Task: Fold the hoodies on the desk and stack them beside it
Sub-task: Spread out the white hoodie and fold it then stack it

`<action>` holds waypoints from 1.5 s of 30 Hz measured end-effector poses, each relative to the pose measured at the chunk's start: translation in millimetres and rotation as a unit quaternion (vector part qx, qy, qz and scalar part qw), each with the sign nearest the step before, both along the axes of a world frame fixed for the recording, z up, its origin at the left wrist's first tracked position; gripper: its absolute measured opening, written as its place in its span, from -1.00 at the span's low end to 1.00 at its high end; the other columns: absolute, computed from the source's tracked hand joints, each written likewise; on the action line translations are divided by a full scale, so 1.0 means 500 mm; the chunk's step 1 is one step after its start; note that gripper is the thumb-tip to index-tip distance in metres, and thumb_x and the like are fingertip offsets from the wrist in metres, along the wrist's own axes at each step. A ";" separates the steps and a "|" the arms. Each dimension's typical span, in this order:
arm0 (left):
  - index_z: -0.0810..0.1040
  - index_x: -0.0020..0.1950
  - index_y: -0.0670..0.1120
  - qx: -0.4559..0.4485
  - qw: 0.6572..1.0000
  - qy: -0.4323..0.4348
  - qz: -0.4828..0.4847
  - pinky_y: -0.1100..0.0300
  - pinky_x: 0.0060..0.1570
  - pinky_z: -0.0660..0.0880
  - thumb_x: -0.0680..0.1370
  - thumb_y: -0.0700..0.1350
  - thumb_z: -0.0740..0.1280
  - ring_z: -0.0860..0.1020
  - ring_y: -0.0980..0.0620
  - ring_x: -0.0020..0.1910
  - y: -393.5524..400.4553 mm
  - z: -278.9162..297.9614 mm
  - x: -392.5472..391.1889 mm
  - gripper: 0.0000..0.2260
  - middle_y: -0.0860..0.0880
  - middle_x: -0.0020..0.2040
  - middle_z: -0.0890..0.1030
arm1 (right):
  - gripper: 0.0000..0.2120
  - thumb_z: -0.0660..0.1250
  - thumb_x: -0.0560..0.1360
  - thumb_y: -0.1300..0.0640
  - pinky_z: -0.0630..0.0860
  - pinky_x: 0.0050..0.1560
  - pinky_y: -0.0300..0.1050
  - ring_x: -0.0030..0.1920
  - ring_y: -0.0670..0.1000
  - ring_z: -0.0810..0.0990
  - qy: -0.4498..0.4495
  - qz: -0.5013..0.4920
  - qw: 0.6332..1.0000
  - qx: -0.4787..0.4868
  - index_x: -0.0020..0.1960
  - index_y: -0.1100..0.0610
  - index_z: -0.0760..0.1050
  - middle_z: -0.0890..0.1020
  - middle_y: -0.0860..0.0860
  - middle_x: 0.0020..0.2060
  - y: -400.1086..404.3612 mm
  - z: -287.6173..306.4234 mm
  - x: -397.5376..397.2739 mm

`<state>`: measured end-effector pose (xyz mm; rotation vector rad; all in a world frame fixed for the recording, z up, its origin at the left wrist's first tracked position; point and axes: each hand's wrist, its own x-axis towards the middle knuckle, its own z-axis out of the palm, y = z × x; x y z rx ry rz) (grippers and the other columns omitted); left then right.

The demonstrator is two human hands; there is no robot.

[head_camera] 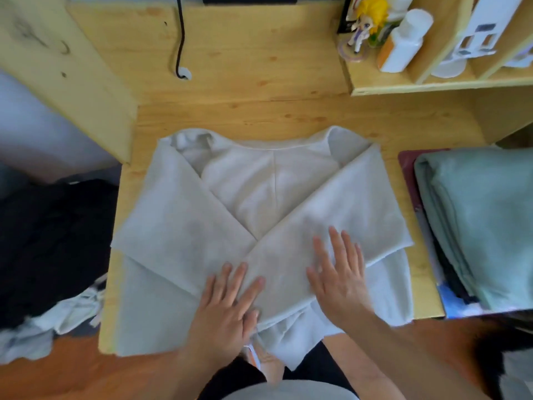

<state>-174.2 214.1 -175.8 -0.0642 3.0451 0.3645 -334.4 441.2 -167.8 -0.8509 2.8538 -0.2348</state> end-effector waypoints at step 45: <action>0.05 0.64 0.17 0.140 0.917 -0.210 0.309 -0.08 0.25 0.47 0.69 0.21 0.08 0.46 -0.26 0.33 0.044 0.115 0.006 -0.47 -0.17 0.51 0.36 | -0.28 0.13 0.59 0.17 0.45 0.08 -0.02 0.13 0.27 0.55 -0.307 -0.235 0.918 -0.086 0.62 -0.23 -0.09 0.56 0.25 0.17 0.029 0.121 0.060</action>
